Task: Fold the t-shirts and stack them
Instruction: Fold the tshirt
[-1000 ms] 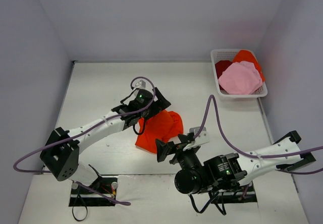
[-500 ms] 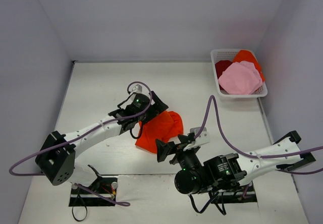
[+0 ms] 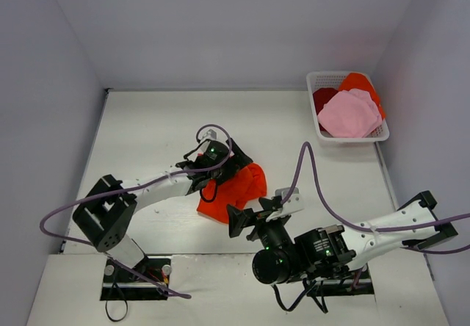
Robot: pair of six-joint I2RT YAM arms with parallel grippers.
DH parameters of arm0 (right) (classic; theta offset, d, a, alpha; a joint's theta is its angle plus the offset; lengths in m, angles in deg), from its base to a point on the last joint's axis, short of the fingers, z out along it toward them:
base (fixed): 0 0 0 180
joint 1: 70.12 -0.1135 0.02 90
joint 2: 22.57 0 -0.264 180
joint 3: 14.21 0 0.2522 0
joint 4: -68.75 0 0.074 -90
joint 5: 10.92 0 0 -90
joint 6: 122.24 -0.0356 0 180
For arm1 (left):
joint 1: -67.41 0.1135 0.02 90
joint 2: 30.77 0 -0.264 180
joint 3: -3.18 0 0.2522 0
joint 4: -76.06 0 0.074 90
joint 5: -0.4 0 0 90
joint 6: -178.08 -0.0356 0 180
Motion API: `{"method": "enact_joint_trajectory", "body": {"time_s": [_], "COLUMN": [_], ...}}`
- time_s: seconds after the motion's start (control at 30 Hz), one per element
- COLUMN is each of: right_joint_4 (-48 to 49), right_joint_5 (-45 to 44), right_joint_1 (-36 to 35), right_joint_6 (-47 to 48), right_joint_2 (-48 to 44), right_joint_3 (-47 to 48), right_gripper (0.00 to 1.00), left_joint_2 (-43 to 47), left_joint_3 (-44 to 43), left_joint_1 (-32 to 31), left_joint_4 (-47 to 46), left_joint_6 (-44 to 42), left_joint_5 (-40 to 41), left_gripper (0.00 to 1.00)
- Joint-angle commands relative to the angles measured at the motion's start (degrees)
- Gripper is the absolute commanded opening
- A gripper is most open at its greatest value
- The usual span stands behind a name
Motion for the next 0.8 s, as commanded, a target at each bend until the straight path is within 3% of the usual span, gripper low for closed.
{"method": "enact_joint_trajectory", "body": {"time_s": [0.0, 0.4, 0.77], "right_joint_4": [1.74, 1.66, 1.48], "right_joint_5": [-4.23, -2.38, -1.59], "right_joint_1": [-0.37, -0.37, -0.46], "right_joint_6": [-2.11, -1.76, -2.38], "right_joint_2": [-1.19, -0.66, -0.92], "right_joint_3": [-0.35, -0.26, -0.44], "right_gripper": [0.87, 0.87, 0.87], "left_joint_2": [-1.53, -12.34, -7.7], "left_joint_3": [-3.46, -8.29, -5.05], "left_joint_1": [-0.46, -0.29, 3.39], "left_joint_4": [-6.49, -10.01, -6.14], "left_joint_6": [1.96, 1.87, -0.76], "left_joint_5": [-0.97, -3.43, -2.29], "left_gripper": [0.86, 0.86, 0.86]}}
